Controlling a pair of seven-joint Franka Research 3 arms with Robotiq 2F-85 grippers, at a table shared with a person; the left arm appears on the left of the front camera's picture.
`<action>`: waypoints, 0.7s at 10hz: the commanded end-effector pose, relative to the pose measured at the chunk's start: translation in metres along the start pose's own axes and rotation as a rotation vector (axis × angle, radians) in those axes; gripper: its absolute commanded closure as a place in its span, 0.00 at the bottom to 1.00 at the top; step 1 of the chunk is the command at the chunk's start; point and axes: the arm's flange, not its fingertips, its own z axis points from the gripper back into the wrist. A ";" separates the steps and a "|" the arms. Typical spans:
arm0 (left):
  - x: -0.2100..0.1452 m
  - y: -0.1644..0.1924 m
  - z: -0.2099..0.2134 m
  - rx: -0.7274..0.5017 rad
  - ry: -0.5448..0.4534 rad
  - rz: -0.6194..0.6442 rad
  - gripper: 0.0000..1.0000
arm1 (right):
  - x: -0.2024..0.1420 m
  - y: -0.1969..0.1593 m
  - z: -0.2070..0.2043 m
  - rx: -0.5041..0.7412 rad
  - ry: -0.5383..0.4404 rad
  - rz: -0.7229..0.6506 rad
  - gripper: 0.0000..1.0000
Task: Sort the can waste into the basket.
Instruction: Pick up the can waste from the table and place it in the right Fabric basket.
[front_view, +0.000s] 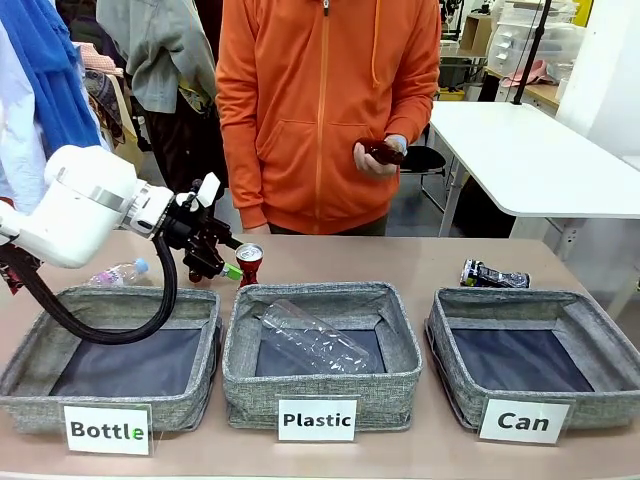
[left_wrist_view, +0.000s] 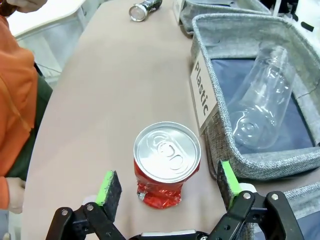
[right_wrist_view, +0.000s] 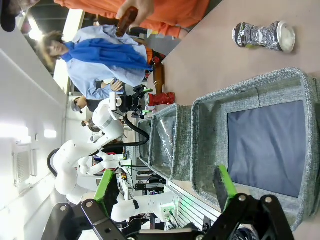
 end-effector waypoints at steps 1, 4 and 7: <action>0.003 0.004 0.014 -0.018 -0.029 0.011 0.00 | 0.002 0.001 -0.001 0.022 -0.015 0.020 0.00; -0.004 0.006 0.000 -0.041 -0.023 0.021 0.00 | 0.002 0.001 -0.001 0.022 -0.015 0.020 0.00; -0.003 0.005 0.001 -0.025 -0.044 0.013 0.00 | 0.002 0.001 -0.001 0.022 -0.015 0.020 0.00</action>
